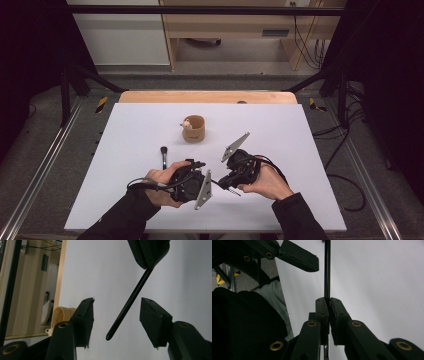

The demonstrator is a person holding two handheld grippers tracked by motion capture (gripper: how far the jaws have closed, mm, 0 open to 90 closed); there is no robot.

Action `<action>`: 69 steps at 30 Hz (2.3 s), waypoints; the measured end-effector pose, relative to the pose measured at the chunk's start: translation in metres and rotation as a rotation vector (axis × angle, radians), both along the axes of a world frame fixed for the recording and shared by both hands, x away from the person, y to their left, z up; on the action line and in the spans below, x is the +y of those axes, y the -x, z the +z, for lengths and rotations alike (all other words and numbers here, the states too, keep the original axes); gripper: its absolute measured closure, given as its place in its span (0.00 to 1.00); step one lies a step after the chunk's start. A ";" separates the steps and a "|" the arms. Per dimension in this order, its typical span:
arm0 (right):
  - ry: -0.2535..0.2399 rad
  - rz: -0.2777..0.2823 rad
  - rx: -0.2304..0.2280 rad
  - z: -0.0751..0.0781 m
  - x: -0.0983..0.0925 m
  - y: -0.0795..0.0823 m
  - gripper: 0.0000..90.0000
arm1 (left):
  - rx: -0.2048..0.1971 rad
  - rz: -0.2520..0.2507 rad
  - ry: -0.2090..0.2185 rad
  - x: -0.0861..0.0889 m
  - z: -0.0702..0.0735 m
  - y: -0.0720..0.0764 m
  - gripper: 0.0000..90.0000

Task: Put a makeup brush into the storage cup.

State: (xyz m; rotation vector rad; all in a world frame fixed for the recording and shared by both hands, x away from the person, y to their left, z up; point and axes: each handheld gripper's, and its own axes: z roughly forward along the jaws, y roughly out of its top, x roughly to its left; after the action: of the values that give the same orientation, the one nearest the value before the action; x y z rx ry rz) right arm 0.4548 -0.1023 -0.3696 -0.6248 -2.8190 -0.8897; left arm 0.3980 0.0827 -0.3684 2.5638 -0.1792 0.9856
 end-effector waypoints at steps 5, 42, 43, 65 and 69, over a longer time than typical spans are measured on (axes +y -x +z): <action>0.002 0.018 0.003 0.000 0.000 -0.001 0.95 | -0.020 -0.027 -0.027 -0.001 -0.004 0.002 0.59; -0.005 0.046 0.014 0.000 0.002 0.000 0.95 | -0.023 -0.143 -0.174 -0.006 -0.021 0.007 0.94; -0.005 0.046 0.014 0.000 0.002 0.000 0.95 | -0.018 -0.143 -0.173 -0.006 -0.021 0.007 0.94; -0.220 -0.163 -0.237 0.024 -0.035 0.003 0.59 | 0.115 0.004 -0.057 0.015 -0.015 -0.005 0.94; -0.248 -0.198 -0.262 0.028 -0.044 0.005 0.54 | 0.143 0.052 -0.015 0.026 -0.016 -0.009 0.94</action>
State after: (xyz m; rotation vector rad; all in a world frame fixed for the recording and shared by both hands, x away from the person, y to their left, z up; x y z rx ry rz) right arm 0.4502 -0.1463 -0.3417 -0.8137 -2.8315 -1.4271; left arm 0.4073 0.1085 -0.3846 2.6526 -0.0808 0.8172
